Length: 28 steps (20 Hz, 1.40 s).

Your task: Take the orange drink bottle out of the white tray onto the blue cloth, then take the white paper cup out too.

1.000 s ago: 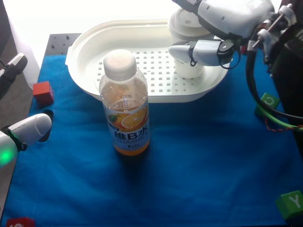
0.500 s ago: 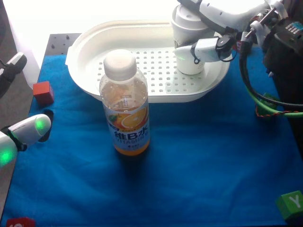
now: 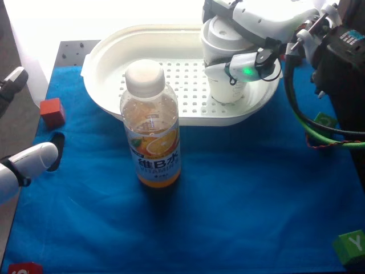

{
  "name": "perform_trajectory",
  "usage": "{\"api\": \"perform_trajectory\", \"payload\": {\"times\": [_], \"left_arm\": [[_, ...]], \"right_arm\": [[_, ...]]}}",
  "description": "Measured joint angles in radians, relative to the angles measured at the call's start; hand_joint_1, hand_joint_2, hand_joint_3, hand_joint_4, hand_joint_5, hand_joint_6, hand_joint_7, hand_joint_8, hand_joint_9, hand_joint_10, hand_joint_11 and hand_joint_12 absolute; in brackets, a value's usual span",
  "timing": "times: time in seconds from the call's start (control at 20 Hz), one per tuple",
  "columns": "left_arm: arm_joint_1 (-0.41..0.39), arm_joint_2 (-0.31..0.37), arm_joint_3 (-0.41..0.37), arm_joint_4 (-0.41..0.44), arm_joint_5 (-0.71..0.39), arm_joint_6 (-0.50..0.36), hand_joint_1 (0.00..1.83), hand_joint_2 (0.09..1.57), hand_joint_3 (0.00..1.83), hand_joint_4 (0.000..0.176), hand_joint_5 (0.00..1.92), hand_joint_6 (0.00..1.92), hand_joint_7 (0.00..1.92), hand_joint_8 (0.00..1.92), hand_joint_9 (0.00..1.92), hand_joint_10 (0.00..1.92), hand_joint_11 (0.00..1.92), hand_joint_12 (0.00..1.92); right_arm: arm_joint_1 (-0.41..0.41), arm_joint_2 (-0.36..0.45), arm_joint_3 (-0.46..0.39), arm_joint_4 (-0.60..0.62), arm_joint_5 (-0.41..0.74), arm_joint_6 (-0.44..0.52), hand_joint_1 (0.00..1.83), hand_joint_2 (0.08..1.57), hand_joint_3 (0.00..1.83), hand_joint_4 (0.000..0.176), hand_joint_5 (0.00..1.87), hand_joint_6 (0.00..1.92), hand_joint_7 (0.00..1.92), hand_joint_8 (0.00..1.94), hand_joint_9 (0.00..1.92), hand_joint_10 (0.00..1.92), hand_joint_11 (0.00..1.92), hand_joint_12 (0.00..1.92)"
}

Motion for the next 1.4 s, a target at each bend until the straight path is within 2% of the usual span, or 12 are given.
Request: {"api": "perform_trajectory", "payload": {"times": [0.1, 0.25, 0.3, 0.4, 0.5, 0.7, 0.8, 0.9, 0.95, 1.05, 1.25, 1.4], "left_arm": [[0.000, 0.000, 0.000, -0.008, 0.000, 0.000, 0.51, 1.15, 0.00, 0.118, 0.00, 0.00, 0.00, 0.00, 0.00, 0.00, 0.03, 0.02], [0.001, 0.000, 0.000, 0.000, 0.000, 0.000, 0.55, 1.15, 0.00, 0.122, 0.00, 0.00, 0.00, 0.00, 0.00, 0.00, 0.01, 0.02], [0.001, 0.000, 0.000, 0.000, 0.000, 0.000, 0.56, 1.15, 0.00, 0.133, 0.00, 0.00, 0.00, 0.00, 0.00, 0.00, 0.01, 0.03], [0.001, 0.000, 0.000, -0.011, -0.001, 0.000, 0.60, 1.14, 0.00, 0.161, 0.00, 0.00, 0.00, 0.00, 0.00, 0.00, 0.00, 0.04], [0.002, 0.000, 0.000, -0.016, -0.003, 0.000, 0.62, 1.14, 0.00, 0.147, 0.00, 0.00, 0.00, 0.00, 0.00, 0.00, 0.00, 0.04], [0.024, 0.000, 0.000, -0.036, -0.019, -0.005, 0.64, 1.16, 0.00, 0.132, 0.00, 0.00, 0.00, 0.00, 0.00, 0.00, 0.01, 0.02], [0.026, 0.000, -0.002, -0.042, -0.029, -0.006, 0.67, 1.16, 0.00, 0.141, 0.00, 0.00, 0.00, 0.00, 0.00, 0.00, 0.00, 0.00], [0.026, 0.000, -0.003, -0.036, -0.032, -0.008, 0.66, 1.15, 0.00, 0.147, 0.00, 0.00, 0.00, 0.00, 0.00, 0.00, 0.00, 0.00], [0.027, 0.000, -0.002, -0.046, -0.032, -0.007, 0.65, 1.15, 0.00, 0.150, 0.00, 0.00, 0.00, 0.00, 0.00, 0.00, 0.00, 0.00], [0.027, 0.000, -0.002, -0.058, -0.032, -0.007, 0.63, 1.13, 0.00, 0.165, 0.00, 0.00, 0.00, 0.00, 0.00, 0.00, 0.00, 0.00], [0.027, 0.000, -0.002, -0.050, -0.033, -0.008, 0.54, 1.13, 0.00, 0.153, 0.00, 0.00, 0.00, 0.00, 0.00, 0.00, 0.02, 0.01], [0.027, 0.000, -0.002, -0.056, -0.036, -0.008, 0.58, 1.14, 0.00, 0.158, 0.00, 0.00, 0.00, 0.00, 0.00, 0.00, 0.01, 0.01]], "right_arm": [[0.000, 0.021, -0.021, -0.017, 0.000, 0.005, 0.80, 1.19, 0.00, 0.000, 0.07, 1.35, 0.23, 1.28, 0.27, 1.60, 0.30, 1.92], [-0.002, 0.051, -0.040, -0.113, 0.049, 0.146, 0.79, 1.22, 0.01, 0.000, 0.01, 1.40, 0.16, 1.41, 0.25, 1.80, 0.31, 1.92], [-0.002, 0.075, -0.068, -0.129, 0.082, 0.166, 0.74, 1.23, 0.01, 0.000, 0.00, 1.43, 0.11, 1.49, 0.32, 1.86, 0.52, 1.92], [-0.002, 0.161, -0.174, -0.185, 0.183, 0.171, 0.71, 1.22, 0.00, 0.000, 0.00, 1.38, 0.10, 1.41, 0.26, 1.76, 0.45, 1.92], [-0.002, 0.243, -0.260, -0.234, 0.275, 0.173, 0.76, 1.22, 0.00, 0.000, 0.00, 1.37, 0.04, 1.42, 0.18, 1.71, 0.26, 1.92], [-0.055, 0.396, -0.386, -0.274, 0.423, 0.193, 0.71, 1.22, 0.00, 0.000, 0.01, 1.36, 0.22, 1.29, 0.44, 1.70, 0.59, 1.92], [-0.109, 0.415, -0.395, -0.359, 0.451, 0.344, 0.78, 1.22, 0.00, 0.000, 0.00, 1.29, 0.21, 1.41, 0.41, 1.81, 0.46, 1.92], [-0.180, 0.429, -0.401, -0.429, 0.489, 0.474, 0.76, 1.19, 0.00, 0.000, 0.00, 1.52, 0.13, 1.58, 0.32, 1.83, 0.41, 1.92], [-0.199, 0.437, -0.409, -0.436, 0.489, 0.501, 0.74, 1.18, 0.00, 0.000, 0.00, 1.55, 0.13, 1.59, 0.30, 1.83, 0.32, 1.92], [-0.232, 0.457, -0.426, -0.438, 0.512, 0.515, 0.71, 1.19, 0.00, 0.000, 0.01, 1.42, 0.14, 1.75, 0.40, 1.92, 0.56, 1.92], [-0.312, 0.447, -0.438, -0.439, 0.509, 0.526, 0.55, 1.23, 0.01, 0.000, 0.03, 1.24, 0.16, 1.67, 0.20, 1.81, 0.07, 1.92], [-0.315, 0.393, -0.414, -0.449, 0.438, 0.526, 0.65, 1.22, 0.00, 0.000, 0.00, 1.36, 0.10, 1.52, 0.29, 1.80, 0.42, 1.92]]}}
